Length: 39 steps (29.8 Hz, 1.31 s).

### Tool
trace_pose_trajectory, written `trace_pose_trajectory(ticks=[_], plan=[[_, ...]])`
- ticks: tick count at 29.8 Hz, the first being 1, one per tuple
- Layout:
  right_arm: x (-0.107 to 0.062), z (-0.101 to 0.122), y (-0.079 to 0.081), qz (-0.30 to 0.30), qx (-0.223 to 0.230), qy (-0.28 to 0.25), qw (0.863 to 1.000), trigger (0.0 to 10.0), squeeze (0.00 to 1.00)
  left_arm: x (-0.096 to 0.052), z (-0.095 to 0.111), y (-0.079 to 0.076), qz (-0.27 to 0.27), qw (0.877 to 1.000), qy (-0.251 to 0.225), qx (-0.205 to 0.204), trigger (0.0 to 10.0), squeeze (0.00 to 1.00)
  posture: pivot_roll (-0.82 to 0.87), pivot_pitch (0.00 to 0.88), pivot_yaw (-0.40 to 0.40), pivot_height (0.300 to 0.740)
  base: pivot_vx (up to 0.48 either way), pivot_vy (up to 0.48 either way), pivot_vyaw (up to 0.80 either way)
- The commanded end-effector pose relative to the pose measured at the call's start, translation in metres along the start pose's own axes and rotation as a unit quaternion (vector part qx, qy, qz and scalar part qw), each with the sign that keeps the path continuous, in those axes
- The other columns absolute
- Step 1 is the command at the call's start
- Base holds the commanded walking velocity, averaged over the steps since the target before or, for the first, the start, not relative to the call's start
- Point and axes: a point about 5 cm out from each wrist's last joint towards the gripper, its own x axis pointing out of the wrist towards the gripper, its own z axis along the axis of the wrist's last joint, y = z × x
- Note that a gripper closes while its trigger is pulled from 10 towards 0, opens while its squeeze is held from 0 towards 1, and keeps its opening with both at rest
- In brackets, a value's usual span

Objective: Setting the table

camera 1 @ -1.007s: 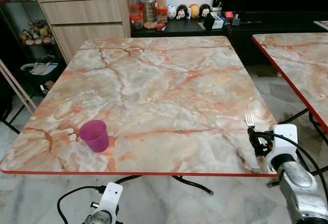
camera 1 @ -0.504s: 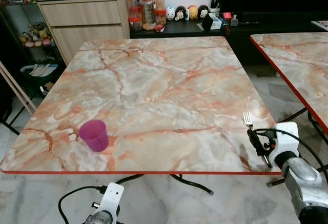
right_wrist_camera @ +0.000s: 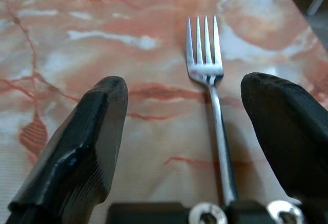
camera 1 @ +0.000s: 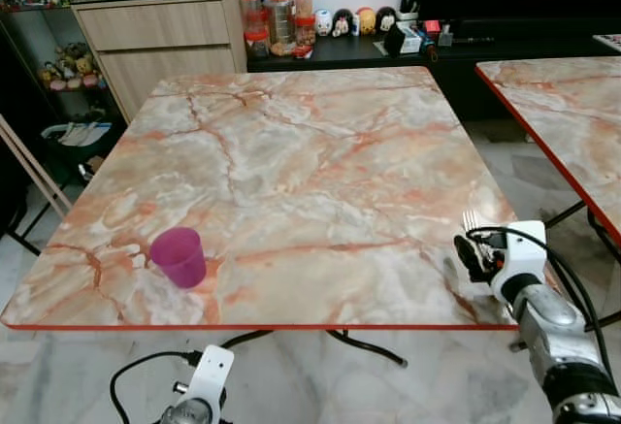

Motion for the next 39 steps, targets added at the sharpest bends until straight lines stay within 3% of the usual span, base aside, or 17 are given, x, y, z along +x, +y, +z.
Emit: trace_pose_trajectory(ticks=[1, 28, 29, 30, 31, 32, 39], plan=[[0.004, 0.004, 0.002, -0.008, 0.006, -0.005, 1.0, 10.0, 0.0, 0.0, -0.003, 0.003, 0.0, 1.0, 0.008, 0.004, 10.0, 0.0, -0.03, 0.0, 0.055, 0.728, 0.0, 0.0, 0.0], [0.003, -0.004, -0.007, -0.035, 0.02, 0.016, 0.999, 10.0, 0.0, 0.0, -0.004, 0.001, -0.014, 1.0, 0.015, 0.006, 10.0, 0.0, -0.02, 0.0, 0.058, 0.728, 0.0, 0.0, 0.0], [0.003, -0.005, -0.006, -0.035, 0.019, 0.019, 0.999, 7.1, 0.0, 0.0, -0.004, 0.001, -0.015, 1.0, 0.016, 0.006, 10.0, 0.0, -0.02, 0.0, 0.057, 0.728, 0.0, 0.0, 0.0], [0.003, -0.006, -0.006, -0.034, 0.018, 0.022, 0.999, 2.4, 0.0, 0.0, -0.004, 0.002, -0.016, 1.0, 0.016, 0.006, 10.0, 0.0, -0.02, 0.0, 0.056, 0.728, 0.0, 0.0, 0.0], [0.003, -0.006, -0.005, -0.034, 0.017, 0.023, 0.999, 2.4, 0.0, 0.0, -0.004, 0.002, -0.016, 1.0, 0.016, 0.005, 10.0, 0.0, -0.02, 0.0, 0.056, 0.728, 0.0, 0.0, 0.0], [0.004, -0.007, -0.005, -0.032, 0.018, 0.024, 0.999, 0.0, 0.0, 0.0, -0.004, 0.001, -0.017, 1.0, 0.017, 0.005, 10.0, 0.0, -0.02, 0.0, 0.055, 0.728, 0.0, 0.0, 0.0], [0.005, -0.006, -0.002, -0.025, 0.017, 0.024, 0.999, 0.0, 0.0, -0.001, -0.005, 0.001, -0.019, 1.0, 0.019, 0.004, 10.0, 0.0, -0.01, 0.0, 0.049, 0.728, 0.0, 0.0, 0.0]])
